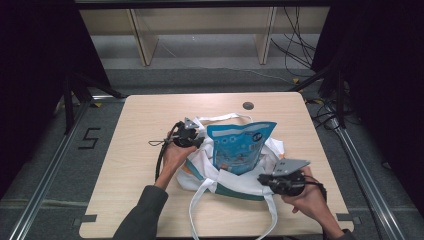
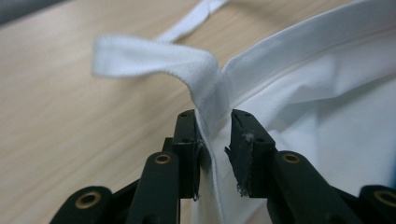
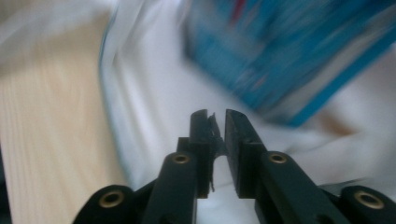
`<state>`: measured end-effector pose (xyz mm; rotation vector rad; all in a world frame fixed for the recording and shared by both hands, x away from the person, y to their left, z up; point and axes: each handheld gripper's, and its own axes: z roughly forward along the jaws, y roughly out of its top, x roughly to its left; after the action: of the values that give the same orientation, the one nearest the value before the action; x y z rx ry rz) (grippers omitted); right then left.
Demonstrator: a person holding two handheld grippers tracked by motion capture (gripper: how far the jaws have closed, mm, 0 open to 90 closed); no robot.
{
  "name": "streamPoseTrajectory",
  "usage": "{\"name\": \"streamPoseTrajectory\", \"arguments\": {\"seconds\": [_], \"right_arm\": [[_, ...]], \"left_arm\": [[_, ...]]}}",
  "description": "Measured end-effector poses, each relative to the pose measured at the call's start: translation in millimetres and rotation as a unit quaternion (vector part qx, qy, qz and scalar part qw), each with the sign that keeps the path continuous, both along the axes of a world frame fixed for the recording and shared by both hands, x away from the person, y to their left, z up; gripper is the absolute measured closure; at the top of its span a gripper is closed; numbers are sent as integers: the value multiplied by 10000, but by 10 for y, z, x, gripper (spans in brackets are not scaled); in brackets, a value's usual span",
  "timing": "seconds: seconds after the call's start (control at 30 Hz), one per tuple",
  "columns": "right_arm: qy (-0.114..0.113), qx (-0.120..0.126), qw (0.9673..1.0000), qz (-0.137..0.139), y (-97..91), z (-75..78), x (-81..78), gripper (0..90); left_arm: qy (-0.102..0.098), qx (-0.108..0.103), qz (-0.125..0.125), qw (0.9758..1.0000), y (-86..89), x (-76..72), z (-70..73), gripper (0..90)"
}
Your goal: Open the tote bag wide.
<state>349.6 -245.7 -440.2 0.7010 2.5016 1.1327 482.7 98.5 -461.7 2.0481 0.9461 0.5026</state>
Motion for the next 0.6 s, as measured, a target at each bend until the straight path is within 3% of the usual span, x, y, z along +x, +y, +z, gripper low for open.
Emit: {"name": "streamPoseTrajectory", "arguments": {"seconds": [0.1, 0.17, 0.2, 0.23, 0.33, 0.37, 0.4, 0.43, 0.47, 0.5, 0.53, 0.57, 0.6], "right_arm": [[-382, 85, 9982, -445, -116, 149, 109, 766], [-442, 55, 9972, -606, -151, 173, 159, 764], [-694, -202, 9933, -899, -200, 187, 290, 738], [-758, -228, 9915, -1028, -218, 185, 346, 729], [-579, -155, 9907, -1224, -219, 133, 518, 705], [-550, -172, 9909, -1213, -201, 89, 594, 711], [-503, -314, 9923, -1086, -174, 20, 719, 803], [-523, -392, 9917, -1105, -166, -18, 776, 841], [-497, -458, 9904, -1207, -169, -46, 830, 865], [-506, -534, 9889, -1289, -191, -85, 902, 879], [-447, -561, 9880, -1368, -205, -113, 937, 881], [-447, -561, 9880, -1368, -205, -113, 937, 881], [-367, -576, 9874, -1426, -232, -161, 989, 882]], "left_arm": [[-122, -174, -34, 9998, 63, -121, 111, 720], [-162, -198, -158, 9995, 92, -225, 168, 723], [-245, -282, -244, 9990, 142, -345, 203, 727], [-250, -355, -212, 9988, 155, -405, 205, 727], [-164, -509, -272, 9982, 161, -500, 180, 727], [-133, -388, -368, 9985, 167, -520, 155, 728], [-128, -286, -425, 9986, 167, -528, 131, 734], [-78, -259, -363, 9990, 158, -540, 38, 741], [-78, -259, -363, 9990, 158, -540, 38, 752], [-58, 51, -336, 9994, 165, -507, -57, 762], [-58, 51, -336, 9994, 165, -507, -57, 772], [-205, 404, -257, 9986, 164, -486, -102, 772], [-85, 403, -266, 9988, 176, -459, -177, 793]]}}
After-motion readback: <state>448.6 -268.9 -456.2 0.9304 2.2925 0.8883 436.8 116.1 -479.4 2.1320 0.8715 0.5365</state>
